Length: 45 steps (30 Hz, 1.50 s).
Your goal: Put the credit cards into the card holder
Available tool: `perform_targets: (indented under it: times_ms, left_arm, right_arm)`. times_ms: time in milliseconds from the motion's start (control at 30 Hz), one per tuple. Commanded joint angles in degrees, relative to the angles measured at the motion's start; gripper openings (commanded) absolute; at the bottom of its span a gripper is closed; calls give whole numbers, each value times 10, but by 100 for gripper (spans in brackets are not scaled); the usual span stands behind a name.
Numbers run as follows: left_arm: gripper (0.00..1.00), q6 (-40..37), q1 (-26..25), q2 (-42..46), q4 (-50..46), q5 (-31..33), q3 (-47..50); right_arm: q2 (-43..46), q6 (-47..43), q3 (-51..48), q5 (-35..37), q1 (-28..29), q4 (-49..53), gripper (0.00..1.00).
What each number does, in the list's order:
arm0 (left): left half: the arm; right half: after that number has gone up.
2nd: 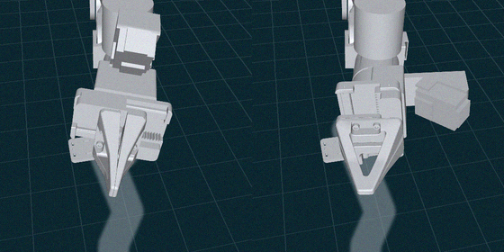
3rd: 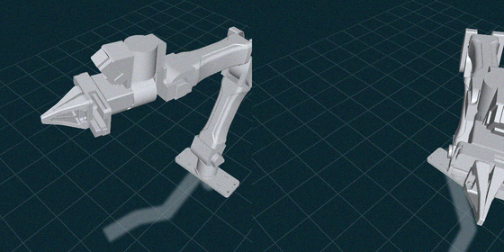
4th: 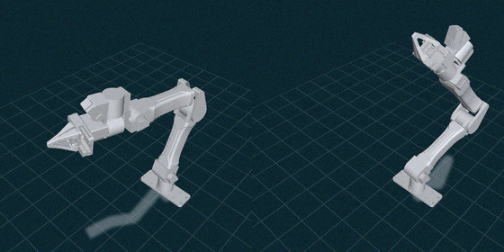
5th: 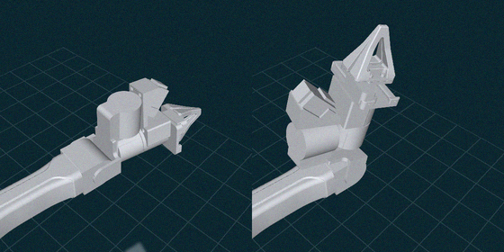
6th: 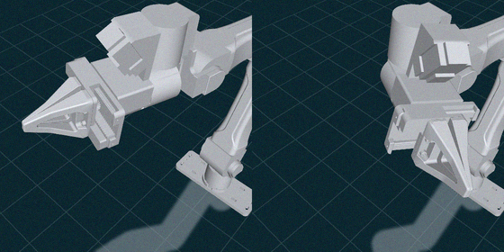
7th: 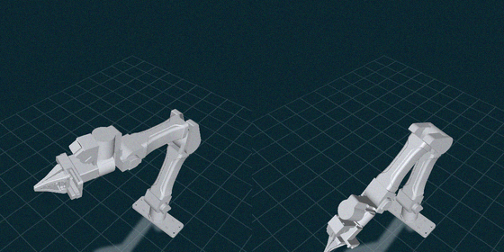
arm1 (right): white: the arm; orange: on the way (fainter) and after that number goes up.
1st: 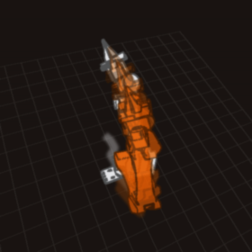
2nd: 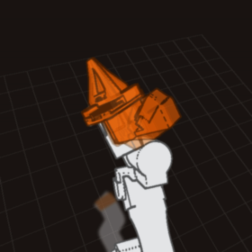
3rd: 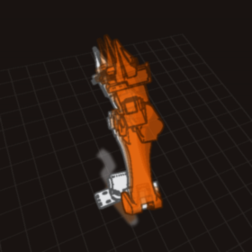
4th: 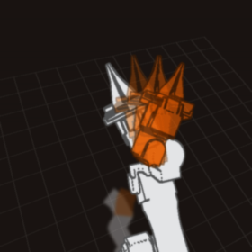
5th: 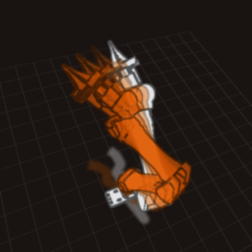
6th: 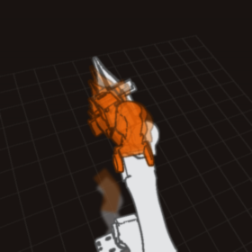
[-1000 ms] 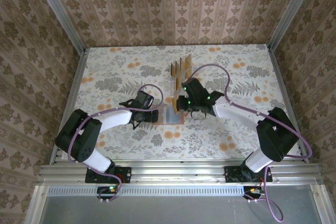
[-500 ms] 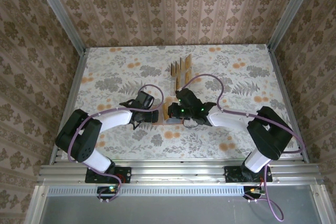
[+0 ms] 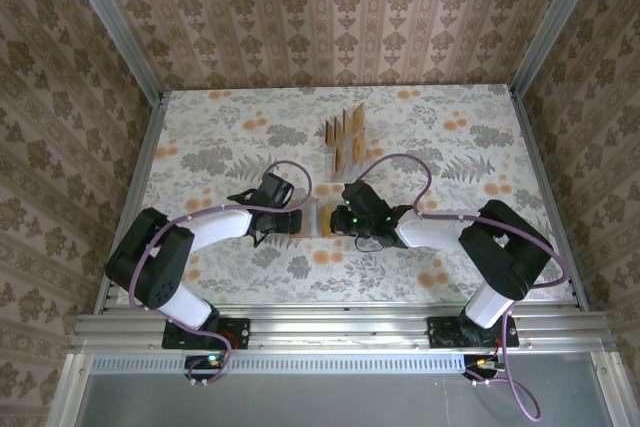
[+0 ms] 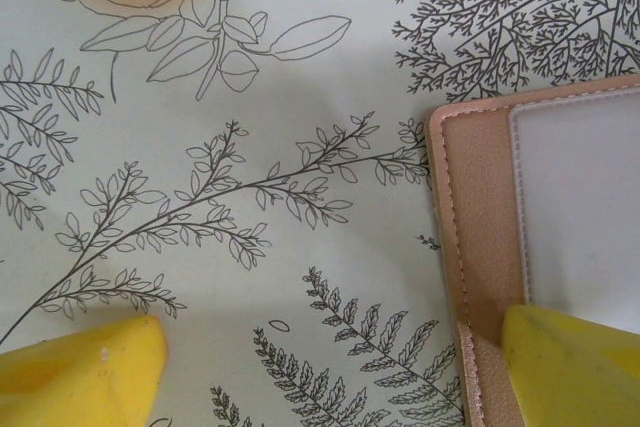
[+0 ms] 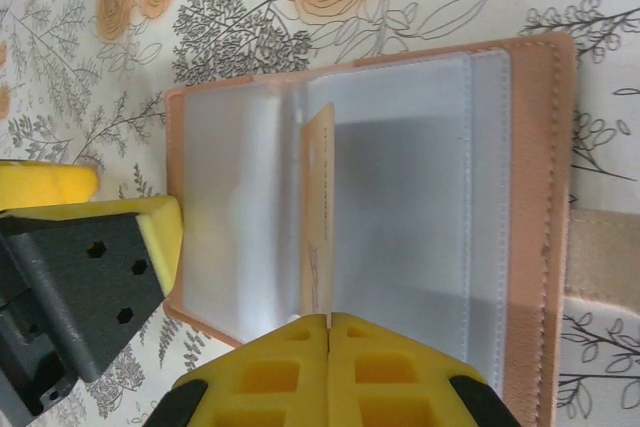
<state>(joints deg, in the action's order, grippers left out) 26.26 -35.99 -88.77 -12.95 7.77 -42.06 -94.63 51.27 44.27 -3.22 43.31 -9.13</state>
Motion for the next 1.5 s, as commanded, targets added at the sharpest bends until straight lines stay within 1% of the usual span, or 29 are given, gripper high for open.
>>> perform_targets:
  times_ms: [0,400,633,833,1167,1333,1467]
  left_arm:
    - [88,-7,1,-12,-29,5,-1]
    - [87,-16,0,-3,-41,3,-8]
    - [89,-24,-5,32,-59,-4,-36]
    - [89,-26,-19,41,-66,-4,-58]
    - [91,-32,-38,16,-55,-6,-73]
    - [91,-34,-45,-1,-50,-5,-64]
    - [90,-28,-46,-12,-51,9,-49]
  right_arm:
    - [2,12,-25,26,-10,-10,0]
    - [-14,41,-77,-29,-31,-94,0]
    - [-14,45,-79,-32,-32,-95,0]
    - [-17,46,-77,-32,-32,-93,0]
    - [-16,47,-78,-32,-31,-93,0]
    - [-13,49,-81,-31,-31,-93,0]
    - [-9,51,-84,-27,-31,-94,0]
